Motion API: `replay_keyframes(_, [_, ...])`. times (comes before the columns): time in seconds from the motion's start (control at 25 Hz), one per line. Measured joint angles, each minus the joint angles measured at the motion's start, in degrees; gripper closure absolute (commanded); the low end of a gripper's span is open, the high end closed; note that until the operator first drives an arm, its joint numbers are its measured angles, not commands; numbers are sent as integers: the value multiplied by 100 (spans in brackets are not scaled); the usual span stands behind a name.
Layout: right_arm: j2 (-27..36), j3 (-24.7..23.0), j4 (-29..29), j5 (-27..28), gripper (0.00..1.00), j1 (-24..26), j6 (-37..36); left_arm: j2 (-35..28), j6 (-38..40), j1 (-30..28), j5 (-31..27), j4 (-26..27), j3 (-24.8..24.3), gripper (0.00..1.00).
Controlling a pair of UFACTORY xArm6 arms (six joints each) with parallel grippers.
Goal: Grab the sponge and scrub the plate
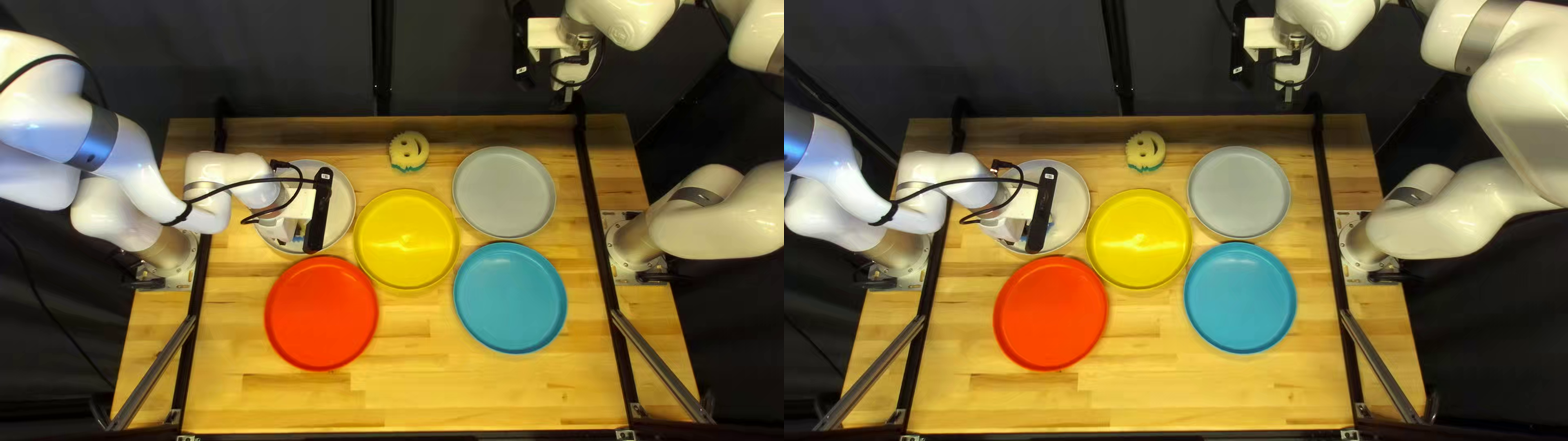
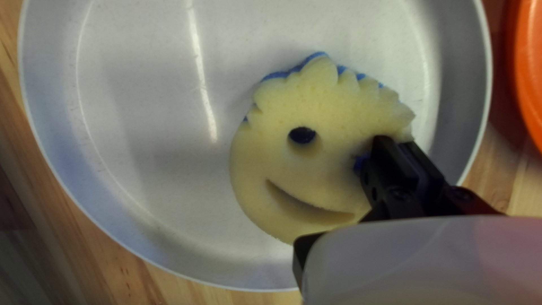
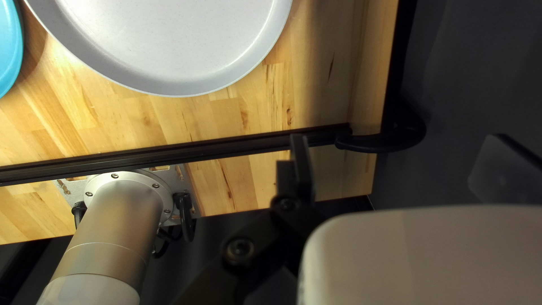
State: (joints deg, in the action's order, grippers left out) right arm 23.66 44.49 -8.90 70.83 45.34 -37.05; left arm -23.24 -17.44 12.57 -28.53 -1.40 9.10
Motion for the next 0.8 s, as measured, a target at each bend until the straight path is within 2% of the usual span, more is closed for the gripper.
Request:
replay_keyframes(0.16, [0, 0, 0, 0, 0, 0, 0, -208, -388, 443, -180, 72, -71, 100])
replay_keyframes(0.36, [0, 0, 0, 0, 0, 0, 0, -488, -438, 572, -414, 69, -139, 100])
replay_keyframes(0.52, [0, 0, 0, 0, 0, 0, 0, -396, -151, 259, -290, 64, -153, 100])
replay_keyframes(0.8, [0, 0, 0, 0, 0, 0, 0, 223, 542, -582, 273, 34, 1, 100])
